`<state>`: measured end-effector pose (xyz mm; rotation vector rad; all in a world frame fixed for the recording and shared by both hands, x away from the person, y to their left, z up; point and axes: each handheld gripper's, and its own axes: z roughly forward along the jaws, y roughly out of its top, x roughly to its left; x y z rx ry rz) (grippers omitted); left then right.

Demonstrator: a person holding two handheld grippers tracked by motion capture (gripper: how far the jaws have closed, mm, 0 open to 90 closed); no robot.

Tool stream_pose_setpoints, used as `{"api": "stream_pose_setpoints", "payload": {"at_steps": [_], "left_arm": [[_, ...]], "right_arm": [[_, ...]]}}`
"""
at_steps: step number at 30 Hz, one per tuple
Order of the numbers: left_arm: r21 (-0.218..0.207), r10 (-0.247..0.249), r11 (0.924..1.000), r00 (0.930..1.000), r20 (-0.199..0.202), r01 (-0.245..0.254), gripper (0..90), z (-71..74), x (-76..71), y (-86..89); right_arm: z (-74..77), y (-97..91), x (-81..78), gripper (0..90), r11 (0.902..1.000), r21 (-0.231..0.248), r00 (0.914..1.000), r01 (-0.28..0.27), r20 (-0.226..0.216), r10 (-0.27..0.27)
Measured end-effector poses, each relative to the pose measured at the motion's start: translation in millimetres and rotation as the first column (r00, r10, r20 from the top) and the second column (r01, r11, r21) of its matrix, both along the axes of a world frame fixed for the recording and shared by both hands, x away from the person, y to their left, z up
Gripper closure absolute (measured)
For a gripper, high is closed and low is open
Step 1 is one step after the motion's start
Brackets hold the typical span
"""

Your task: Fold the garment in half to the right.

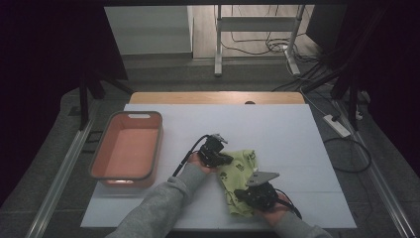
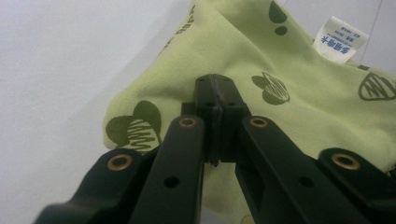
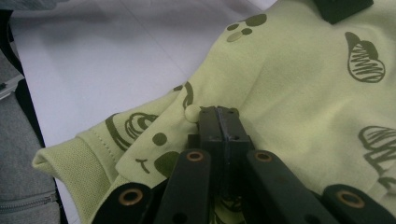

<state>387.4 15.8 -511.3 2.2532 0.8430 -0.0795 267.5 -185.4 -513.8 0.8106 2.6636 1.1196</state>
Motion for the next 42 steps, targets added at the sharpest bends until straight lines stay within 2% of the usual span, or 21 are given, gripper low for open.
{"api": "stream_pose_setpoints", "payload": {"at_steps": [16, 30, 36, 38, 42], "left_arm": [[0.015, 0.013, 0.9998, 0.9999, 0.002, -0.013, 89.8, -2.2, 0.1, -4.0], [0.000, 0.023, 0.9997, 0.9997, -0.008, -0.023, 89.8, -2.9, 0.3, -2.9], [-0.025, 0.050, 0.9984, 0.9986, 0.018, -0.050, 89.5, 6.3, -2.6, 2.1], [-0.048, 0.063, 0.9969, 0.9976, 0.028, -0.062, 89.4, 14.0, -4.4, 8.2], [-0.065, 0.075, 0.9953, 0.9964, 0.039, -0.072, 89.3, 21.6, -5.7, 18.8]], "right_arm": [[-0.9, -1.8, 2.4, 90.0, 0.9999, 0.012, 0.9999, -0.005, -0.012, 0.005], [-1.3, -3.1, 3.1, 90.0, 0.9996, 0.029, 0.9999, 0.000, -0.015, 0.001], [2.2, -5.4, 2.5, 90.0, 0.9987, 0.050, 0.9999, 0.002, 0.012, -0.003], [3.6, -6.7, 2.6, 90.0, 0.9982, 0.059, 0.9998, 0.005, 0.018, -0.007], [7.3, -8.2, 2.1, 90.0, 0.9977, 0.068, 0.9995, 0.003, 0.033, -0.005]]}}
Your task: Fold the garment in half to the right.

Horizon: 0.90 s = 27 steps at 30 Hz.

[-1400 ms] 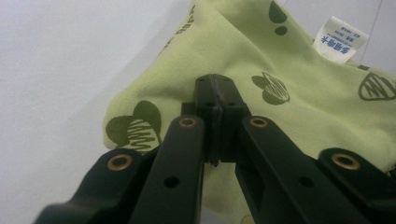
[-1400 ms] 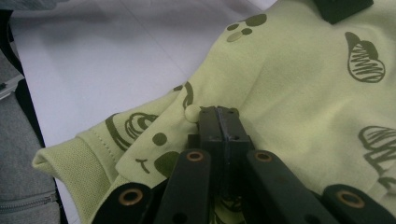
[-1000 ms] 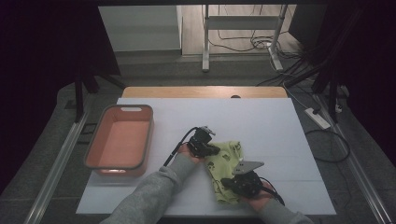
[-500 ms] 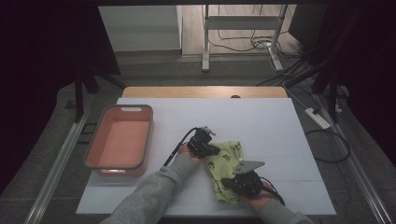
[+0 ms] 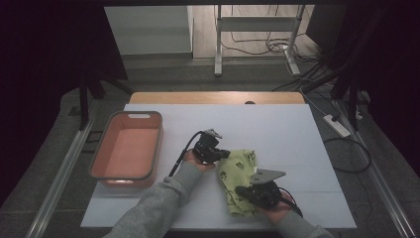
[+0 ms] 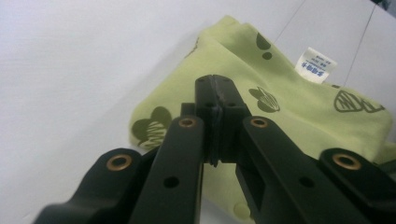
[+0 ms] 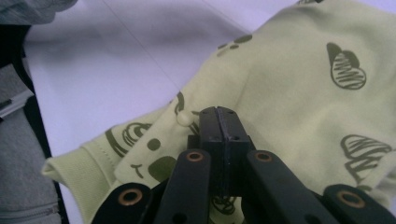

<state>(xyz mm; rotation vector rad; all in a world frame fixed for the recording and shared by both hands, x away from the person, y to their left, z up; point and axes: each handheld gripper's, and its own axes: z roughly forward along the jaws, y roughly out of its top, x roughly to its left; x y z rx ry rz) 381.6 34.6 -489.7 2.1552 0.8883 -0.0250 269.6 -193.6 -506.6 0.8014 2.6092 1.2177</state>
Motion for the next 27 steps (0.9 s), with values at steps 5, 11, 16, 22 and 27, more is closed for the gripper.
{"api": "stream_pose_setpoints", "payload": {"at_steps": [5, 11, 16, 22, 27], "left_arm": [[-0.014, 0.019, 0.9997, 0.9998, 0.010, -0.019, 89.2, 4.5, -1.4, 10.5], [-0.018, 0.037, 0.9992, 0.9993, 0.007, -0.037, 86.3, 6.4, -4.4, 19.7], [-0.017, 0.052, 0.9985, 0.9987, 0.001, -0.052, 75.5, 7.0, -6.9, 24.2], [-0.025, 0.059, 0.9980, 0.9982, 0.013, -0.059, 58.8, 10.7, -15.1, 33.3], [-0.024, 0.053, 0.9983, 0.9985, 0.011, -0.052, 46.4, 11.2, -19.3, 38.0]], "right_arm": [[5.9, -5.1, 0.2, 89.9, 0.9993, 0.035, 0.9999, 0.010, 0.011, -0.011], [11.0, -13.7, 2.6, 89.7, 0.9977, 0.060, 0.9993, 0.032, 0.016, -0.033], [13.4, -20.7, 3.5, 79.3, 0.9961, 0.072, 0.9982, 0.051, 0.027, -0.053], [16.5, -29.8, 4.3, 66.8, 0.9945, 0.077, 0.9961, 0.072, 0.045, -0.076], [19.3, -39.8, 7.2, 56.9, 0.9899, 0.092, 0.9924, 0.107, 0.050, -0.112]]}}
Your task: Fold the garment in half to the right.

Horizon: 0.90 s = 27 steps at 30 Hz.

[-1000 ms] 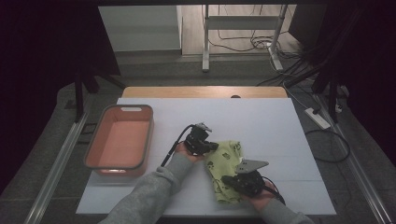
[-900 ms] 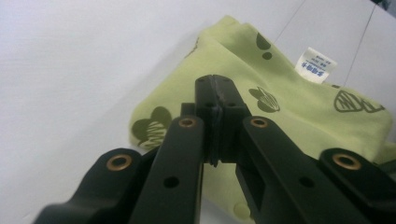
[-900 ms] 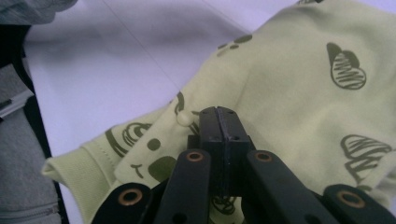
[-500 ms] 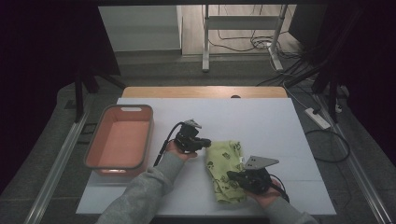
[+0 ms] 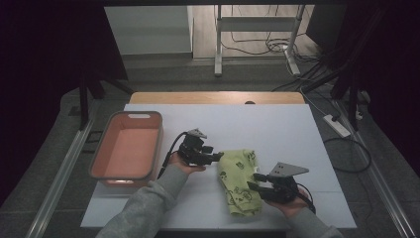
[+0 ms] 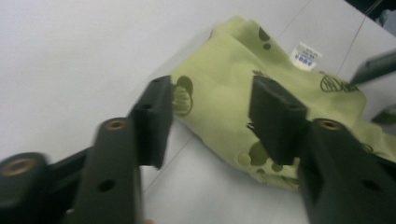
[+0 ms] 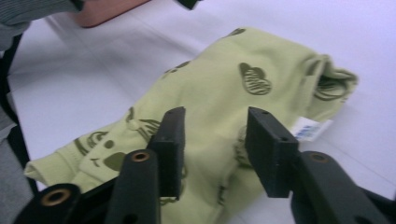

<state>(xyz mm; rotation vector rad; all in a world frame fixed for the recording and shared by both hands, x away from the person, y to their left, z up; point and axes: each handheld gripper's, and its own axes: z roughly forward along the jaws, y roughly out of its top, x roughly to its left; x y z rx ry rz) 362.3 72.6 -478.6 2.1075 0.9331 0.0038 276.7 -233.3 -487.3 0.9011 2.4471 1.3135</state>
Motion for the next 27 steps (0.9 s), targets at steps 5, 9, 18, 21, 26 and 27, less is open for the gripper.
{"api": "stream_pose_setpoints", "payload": {"at_steps": [5, 9, 18, 21, 26, 27], "left_arm": [[-0.009, -0.002, 1.0000, 1.0000, -0.002, 0.002, 39.5, 0.1, -3.9, 4.3], [-0.016, -0.002, 0.9999, 1.0000, 0.004, 0.002, 33.5, 0.4, -8.2, 8.6], [-0.024, -0.002, 0.9997, 0.9991, 0.043, 0.003, 25.9, 3.8, -23.3, 18.5], [-0.025, -0.003, 0.9997, 0.9991, 0.043, 0.004, 24.8, 3.8, -28.0, 21.1], [-0.019, -0.001, 0.9998, 0.9992, 0.041, 0.002, 23.1, 3.1, -33.3, 25.5], [-0.018, 0.001, 0.9998, 0.9991, 0.042, 0.000, 22.8, 2.8, -34.8, 26.8]], "right_arm": [[0.6, -8.5, 2.6, 49.6, 0.9997, -0.005, 0.9997, 0.024, 0.001, -0.024], [0.4, -14.9, 4.2, 45.3, 0.9992, 0.003, 0.9991, 0.041, 0.006, -0.041], [0.8, -27.3, 7.9, 35.8, 0.9986, 0.015, 0.9986, 0.051, 0.013, -0.051], [1.1, -31.5, 9.1, 34.8, 0.9982, 0.028, 0.9985, 0.052, 0.012, -0.053], [3.0, -39.2, 9.5, 33.7, 0.9965, 0.054, 0.9978, 0.064, 0.016, -0.065], [3.3, -40.4, 9.7, 33.4, 0.9963, 0.055, 0.9976, 0.066, 0.015, -0.067]]}}
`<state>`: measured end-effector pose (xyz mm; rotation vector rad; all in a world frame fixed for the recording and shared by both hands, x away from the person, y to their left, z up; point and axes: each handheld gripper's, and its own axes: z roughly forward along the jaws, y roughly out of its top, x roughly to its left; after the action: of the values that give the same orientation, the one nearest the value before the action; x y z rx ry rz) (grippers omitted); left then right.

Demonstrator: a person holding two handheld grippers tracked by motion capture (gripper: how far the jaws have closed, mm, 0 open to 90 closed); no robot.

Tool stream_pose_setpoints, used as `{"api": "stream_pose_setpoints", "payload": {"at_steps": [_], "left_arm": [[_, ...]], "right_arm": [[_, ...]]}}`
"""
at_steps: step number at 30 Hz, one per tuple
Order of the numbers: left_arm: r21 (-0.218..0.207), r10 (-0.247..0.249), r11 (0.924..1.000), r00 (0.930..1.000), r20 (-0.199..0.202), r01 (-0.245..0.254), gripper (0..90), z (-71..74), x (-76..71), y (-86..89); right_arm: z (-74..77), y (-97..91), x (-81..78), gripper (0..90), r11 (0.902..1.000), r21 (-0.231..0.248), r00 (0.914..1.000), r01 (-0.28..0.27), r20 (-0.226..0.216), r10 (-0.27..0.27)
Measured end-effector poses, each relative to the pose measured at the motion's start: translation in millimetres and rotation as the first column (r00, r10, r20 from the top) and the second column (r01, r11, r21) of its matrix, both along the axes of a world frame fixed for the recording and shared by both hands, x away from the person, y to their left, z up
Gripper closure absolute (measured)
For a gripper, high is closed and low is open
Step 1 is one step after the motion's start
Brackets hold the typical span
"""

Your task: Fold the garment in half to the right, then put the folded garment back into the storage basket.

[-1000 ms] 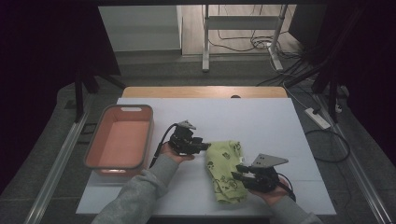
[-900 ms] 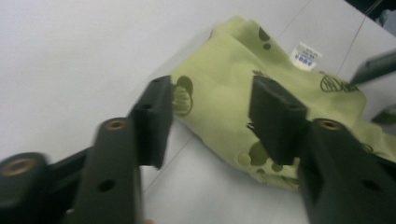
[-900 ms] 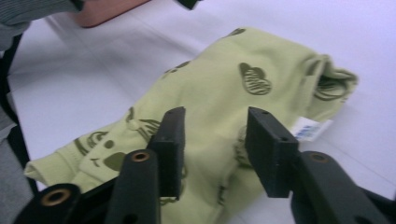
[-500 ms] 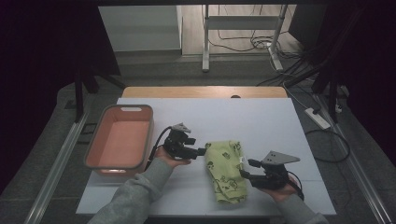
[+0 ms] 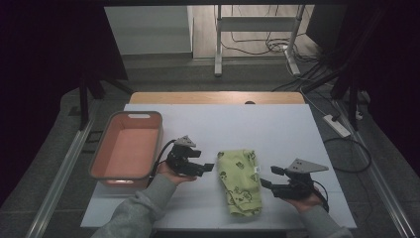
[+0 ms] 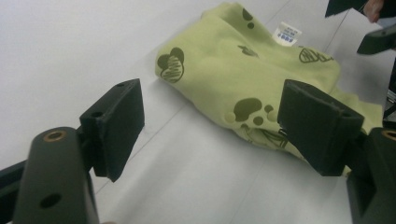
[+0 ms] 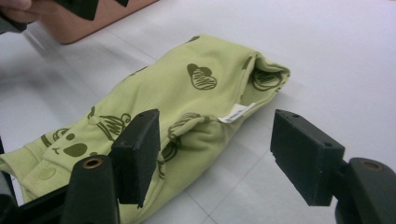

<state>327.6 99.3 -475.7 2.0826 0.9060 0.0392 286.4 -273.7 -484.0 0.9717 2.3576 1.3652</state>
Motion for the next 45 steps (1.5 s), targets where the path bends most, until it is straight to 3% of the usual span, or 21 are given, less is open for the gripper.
{"api": "stream_pose_setpoints", "payload": {"at_steps": [8, 34, 45], "left_arm": [[-0.010, 0.020, 0.9998, 0.9997, 0.017, -0.020, 22.2, 3.0, -6.9, 11.0], [-0.020, 0.031, 0.9993, 0.9994, 0.015, -0.031, 22.1, 2.2, -7.7, 15.8], [0.004, -0.003, 1.0000, 1.0000, -0.004, 0.003, 21.8, 1.0, 0.3, -5.1]], "right_arm": [[3.7, -10.7, 1.8, 33.1, 0.9993, 0.031, 0.9996, 0.021, 0.015, -0.022], [3.5, -11.3, 1.6, 33.9, 0.9997, 0.014, 0.9991, 0.018, 0.039, -0.019], [3.1, -10.7, 1.0, 33.9, 0.9998, 0.004, 0.9988, 0.018, 0.045, -0.018]]}}
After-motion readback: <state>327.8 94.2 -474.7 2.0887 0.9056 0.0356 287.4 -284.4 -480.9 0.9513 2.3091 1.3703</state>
